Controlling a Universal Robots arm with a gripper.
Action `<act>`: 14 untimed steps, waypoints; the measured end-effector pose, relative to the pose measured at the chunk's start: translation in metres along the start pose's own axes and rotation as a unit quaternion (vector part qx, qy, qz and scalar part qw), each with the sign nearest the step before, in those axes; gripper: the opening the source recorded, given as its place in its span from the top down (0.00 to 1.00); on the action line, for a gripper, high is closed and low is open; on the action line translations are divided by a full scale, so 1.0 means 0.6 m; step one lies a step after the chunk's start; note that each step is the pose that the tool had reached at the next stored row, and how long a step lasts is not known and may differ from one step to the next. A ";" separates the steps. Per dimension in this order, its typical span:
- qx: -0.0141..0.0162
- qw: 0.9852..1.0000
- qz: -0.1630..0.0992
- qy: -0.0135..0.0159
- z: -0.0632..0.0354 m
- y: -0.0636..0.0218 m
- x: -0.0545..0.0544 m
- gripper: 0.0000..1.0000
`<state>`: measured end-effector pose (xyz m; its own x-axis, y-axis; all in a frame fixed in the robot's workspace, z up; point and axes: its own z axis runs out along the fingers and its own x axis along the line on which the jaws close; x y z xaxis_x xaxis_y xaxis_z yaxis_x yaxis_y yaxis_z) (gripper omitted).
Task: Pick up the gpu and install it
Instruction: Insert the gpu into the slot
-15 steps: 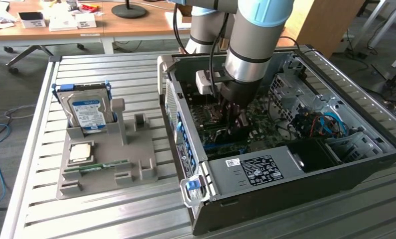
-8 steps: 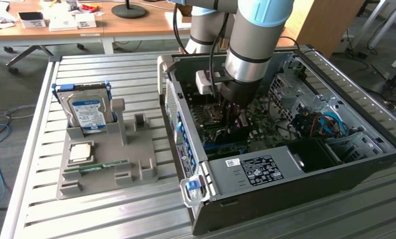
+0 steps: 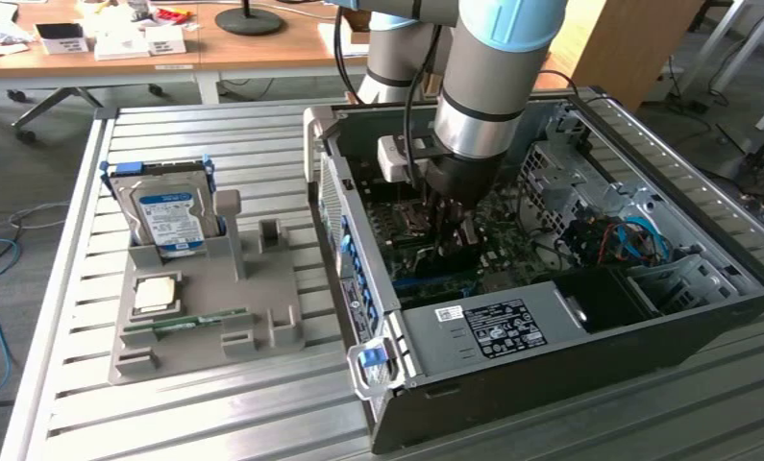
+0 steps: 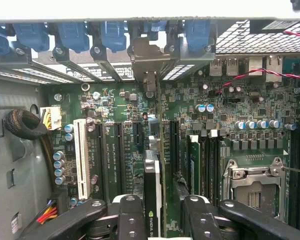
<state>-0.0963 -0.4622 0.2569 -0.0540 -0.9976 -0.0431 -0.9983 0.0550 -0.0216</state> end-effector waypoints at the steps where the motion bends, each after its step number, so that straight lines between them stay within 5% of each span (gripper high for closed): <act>1: 0.000 1.000 0.000 0.000 0.000 0.000 0.000 0.65; 14: 0.000 1.000 0.000 0.000 0.002 0.000 0.000 0.72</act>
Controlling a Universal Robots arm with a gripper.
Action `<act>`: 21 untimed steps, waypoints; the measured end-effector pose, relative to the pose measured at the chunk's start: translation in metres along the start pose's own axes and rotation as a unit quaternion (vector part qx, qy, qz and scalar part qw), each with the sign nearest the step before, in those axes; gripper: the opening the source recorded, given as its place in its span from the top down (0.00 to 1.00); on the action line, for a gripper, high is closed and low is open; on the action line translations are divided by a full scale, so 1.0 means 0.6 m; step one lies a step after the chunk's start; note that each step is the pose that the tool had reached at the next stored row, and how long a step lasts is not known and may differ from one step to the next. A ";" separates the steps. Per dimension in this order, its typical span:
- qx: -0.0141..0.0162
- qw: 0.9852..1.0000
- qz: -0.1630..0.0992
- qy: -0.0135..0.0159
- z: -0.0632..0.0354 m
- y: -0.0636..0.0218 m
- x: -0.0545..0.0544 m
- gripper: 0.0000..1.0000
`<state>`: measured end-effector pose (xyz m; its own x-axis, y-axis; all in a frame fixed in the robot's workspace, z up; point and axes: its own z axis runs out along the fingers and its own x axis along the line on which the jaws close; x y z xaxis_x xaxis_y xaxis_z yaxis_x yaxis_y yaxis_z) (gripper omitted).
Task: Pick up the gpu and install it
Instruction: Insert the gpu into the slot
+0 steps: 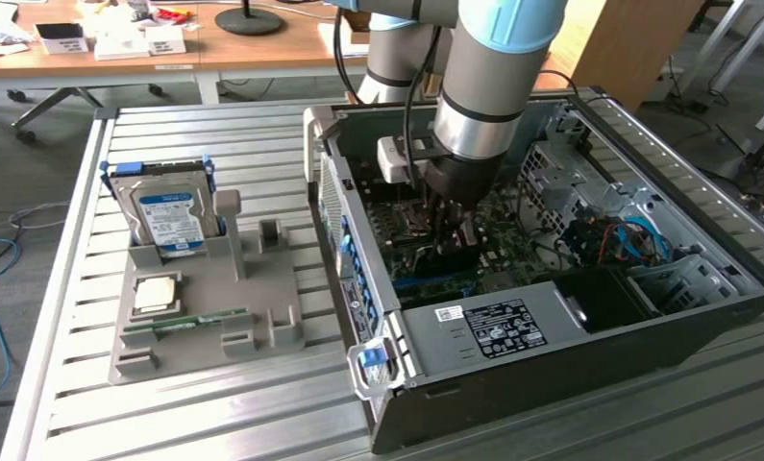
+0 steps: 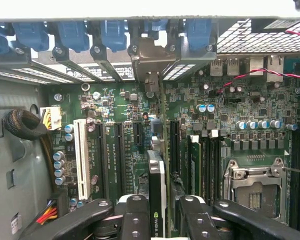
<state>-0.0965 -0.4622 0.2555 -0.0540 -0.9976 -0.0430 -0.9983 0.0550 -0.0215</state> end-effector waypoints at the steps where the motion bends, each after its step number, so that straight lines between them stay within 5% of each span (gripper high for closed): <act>1: 0.000 1.000 0.000 0.000 0.000 0.000 0.000 0.72; 21: 0.002 1.000 0.000 0.000 0.000 0.010 0.001 0.72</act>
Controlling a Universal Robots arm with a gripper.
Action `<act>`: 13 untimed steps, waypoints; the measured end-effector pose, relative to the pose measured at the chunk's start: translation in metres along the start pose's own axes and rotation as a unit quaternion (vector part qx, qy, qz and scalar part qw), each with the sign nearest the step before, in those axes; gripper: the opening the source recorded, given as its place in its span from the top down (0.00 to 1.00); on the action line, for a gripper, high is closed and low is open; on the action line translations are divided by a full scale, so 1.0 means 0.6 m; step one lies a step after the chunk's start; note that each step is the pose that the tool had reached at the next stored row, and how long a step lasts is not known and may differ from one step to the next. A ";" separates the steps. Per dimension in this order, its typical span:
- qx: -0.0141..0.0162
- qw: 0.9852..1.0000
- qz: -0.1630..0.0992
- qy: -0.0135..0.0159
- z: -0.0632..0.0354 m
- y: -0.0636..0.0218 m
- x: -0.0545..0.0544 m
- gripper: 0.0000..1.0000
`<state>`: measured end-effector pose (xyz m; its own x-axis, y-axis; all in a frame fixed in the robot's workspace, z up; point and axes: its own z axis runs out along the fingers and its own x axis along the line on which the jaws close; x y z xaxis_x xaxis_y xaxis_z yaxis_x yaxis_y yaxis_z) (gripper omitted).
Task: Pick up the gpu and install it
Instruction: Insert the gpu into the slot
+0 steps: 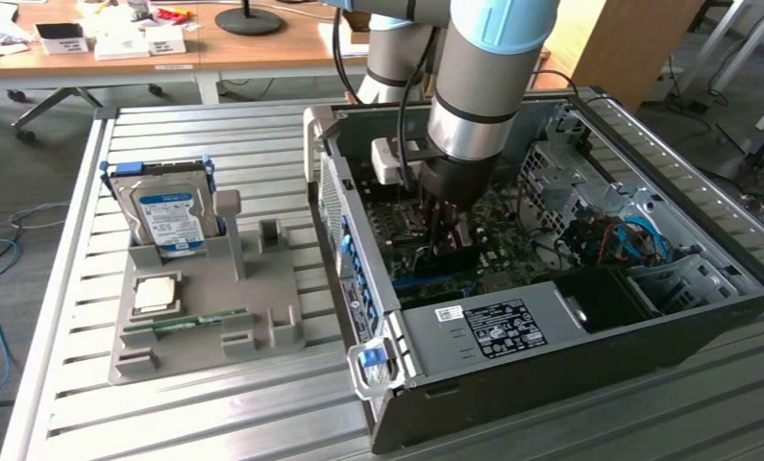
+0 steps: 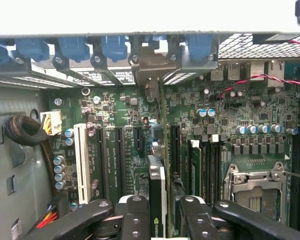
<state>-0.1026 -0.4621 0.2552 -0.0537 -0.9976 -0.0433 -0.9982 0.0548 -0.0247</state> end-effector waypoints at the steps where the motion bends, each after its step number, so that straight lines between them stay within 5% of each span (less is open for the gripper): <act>1: 0.000 1.000 0.000 0.000 0.000 0.000 0.000 0.72; 13: 0.000 1.000 0.000 0.000 0.003 0.000 0.000 0.72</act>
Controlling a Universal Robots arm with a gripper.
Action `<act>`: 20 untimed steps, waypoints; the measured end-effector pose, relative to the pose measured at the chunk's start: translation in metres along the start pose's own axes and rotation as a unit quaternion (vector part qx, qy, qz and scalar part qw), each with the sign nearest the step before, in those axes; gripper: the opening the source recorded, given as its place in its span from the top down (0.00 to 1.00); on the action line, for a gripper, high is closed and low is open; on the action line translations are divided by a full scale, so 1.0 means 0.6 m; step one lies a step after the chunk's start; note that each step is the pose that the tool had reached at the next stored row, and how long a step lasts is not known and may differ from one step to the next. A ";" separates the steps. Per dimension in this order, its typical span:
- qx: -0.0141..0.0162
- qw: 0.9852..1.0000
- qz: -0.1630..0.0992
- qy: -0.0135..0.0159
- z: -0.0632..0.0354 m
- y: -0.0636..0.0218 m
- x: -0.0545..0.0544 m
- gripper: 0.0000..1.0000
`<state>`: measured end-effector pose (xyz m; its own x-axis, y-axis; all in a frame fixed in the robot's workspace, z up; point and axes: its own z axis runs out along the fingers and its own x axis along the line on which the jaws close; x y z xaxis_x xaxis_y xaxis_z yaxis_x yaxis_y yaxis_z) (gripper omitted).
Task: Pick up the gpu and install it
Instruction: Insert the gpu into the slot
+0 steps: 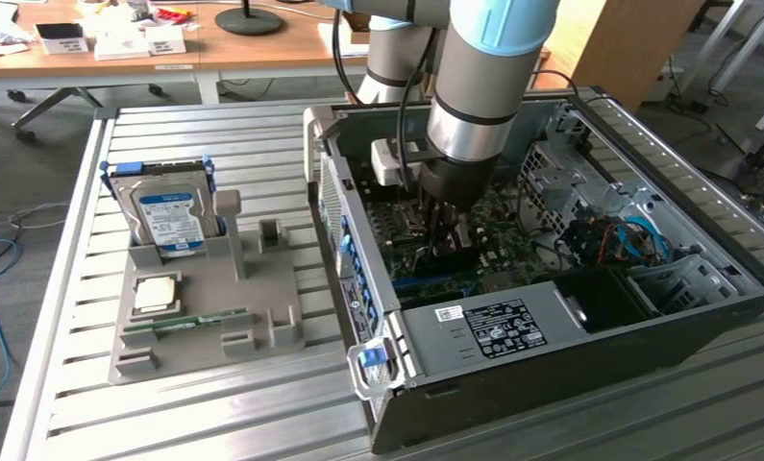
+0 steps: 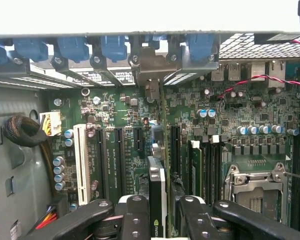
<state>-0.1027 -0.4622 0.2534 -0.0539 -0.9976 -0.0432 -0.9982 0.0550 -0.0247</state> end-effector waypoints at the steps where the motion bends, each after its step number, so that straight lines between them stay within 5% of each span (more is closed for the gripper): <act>1: 0.000 1.000 0.000 0.000 0.000 0.000 0.000 0.72; 11: 0.000 1.000 0.000 0.000 0.000 0.001 0.000 0.72; 15: 0.000 1.000 0.000 0.000 0.000 0.001 0.000 0.59; 20: 0.000 1.000 0.001 0.000 0.000 -0.002 0.000 0.59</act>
<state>-0.1015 -0.4621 0.2534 -0.0563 -0.9975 -0.0433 -0.9980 0.0574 -0.0247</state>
